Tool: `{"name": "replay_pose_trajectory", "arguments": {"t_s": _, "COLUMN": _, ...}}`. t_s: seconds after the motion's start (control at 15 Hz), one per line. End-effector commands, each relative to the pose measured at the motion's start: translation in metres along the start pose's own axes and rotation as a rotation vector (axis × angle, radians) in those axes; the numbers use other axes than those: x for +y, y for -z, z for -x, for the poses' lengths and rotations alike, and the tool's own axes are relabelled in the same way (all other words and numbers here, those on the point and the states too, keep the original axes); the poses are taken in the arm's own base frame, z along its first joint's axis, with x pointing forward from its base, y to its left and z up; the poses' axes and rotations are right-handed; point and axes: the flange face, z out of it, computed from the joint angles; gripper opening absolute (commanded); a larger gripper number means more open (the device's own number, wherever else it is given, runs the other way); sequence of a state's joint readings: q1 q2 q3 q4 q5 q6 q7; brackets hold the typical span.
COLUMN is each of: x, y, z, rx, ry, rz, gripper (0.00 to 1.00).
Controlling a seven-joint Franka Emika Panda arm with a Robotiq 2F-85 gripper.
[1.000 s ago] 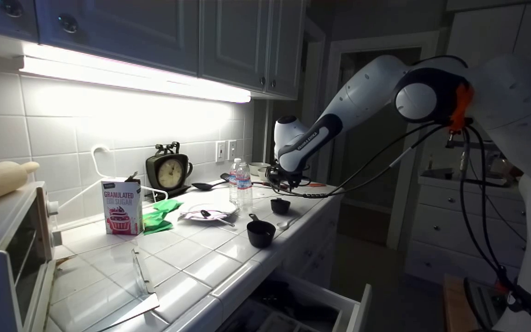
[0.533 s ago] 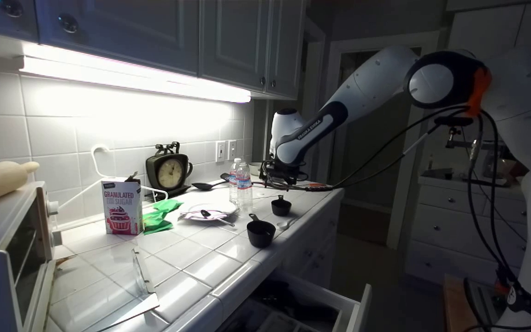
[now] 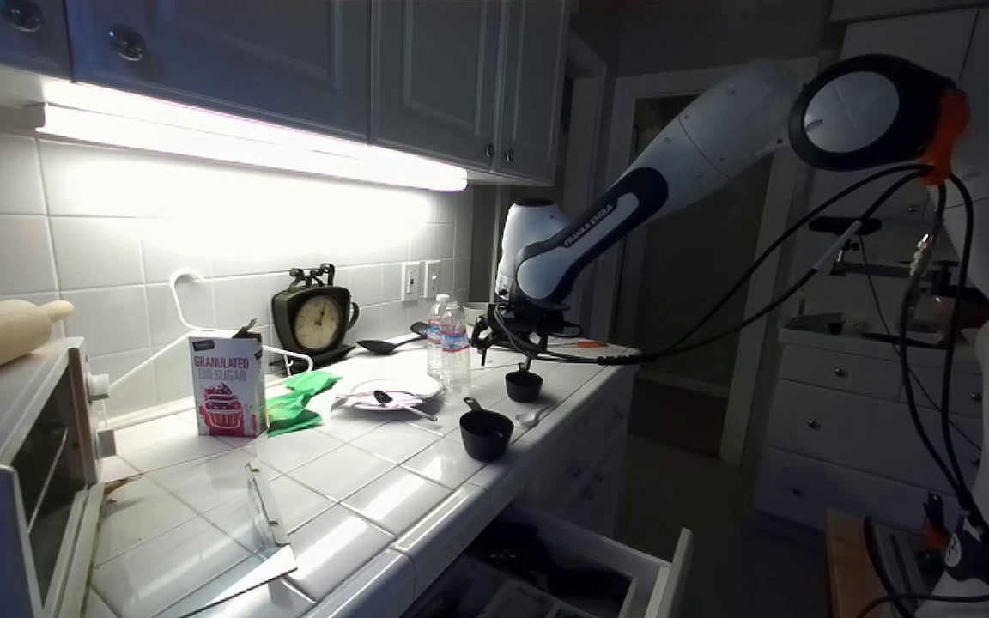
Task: Take the pot out of the other then move the pot on the right to the right
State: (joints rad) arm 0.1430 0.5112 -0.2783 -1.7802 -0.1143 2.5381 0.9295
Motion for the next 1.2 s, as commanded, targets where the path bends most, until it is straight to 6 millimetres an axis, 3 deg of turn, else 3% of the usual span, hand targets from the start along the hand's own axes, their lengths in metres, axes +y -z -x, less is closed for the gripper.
{"name": "replay_pose_trajectory", "arguments": {"t_s": 0.0, "x": 0.017, "y": 0.002, "z": 0.013, "rx": -0.043, "ry": 0.046, "rz": 0.001, "gripper": 1.00}}
{"name": "replay_pose_trajectory", "arguments": {"t_s": 0.53, "x": 0.044, "y": -0.009, "z": 0.020, "rx": -0.075, "ry": 0.065, "rz": 0.026, "gripper": 1.00}}
{"name": "replay_pose_trajectory", "arguments": {"t_s": 1.13, "x": 0.050, "y": -0.007, "z": 0.016, "rx": -0.041, "ry": 0.050, "rz": -0.024, "gripper": 1.00}}
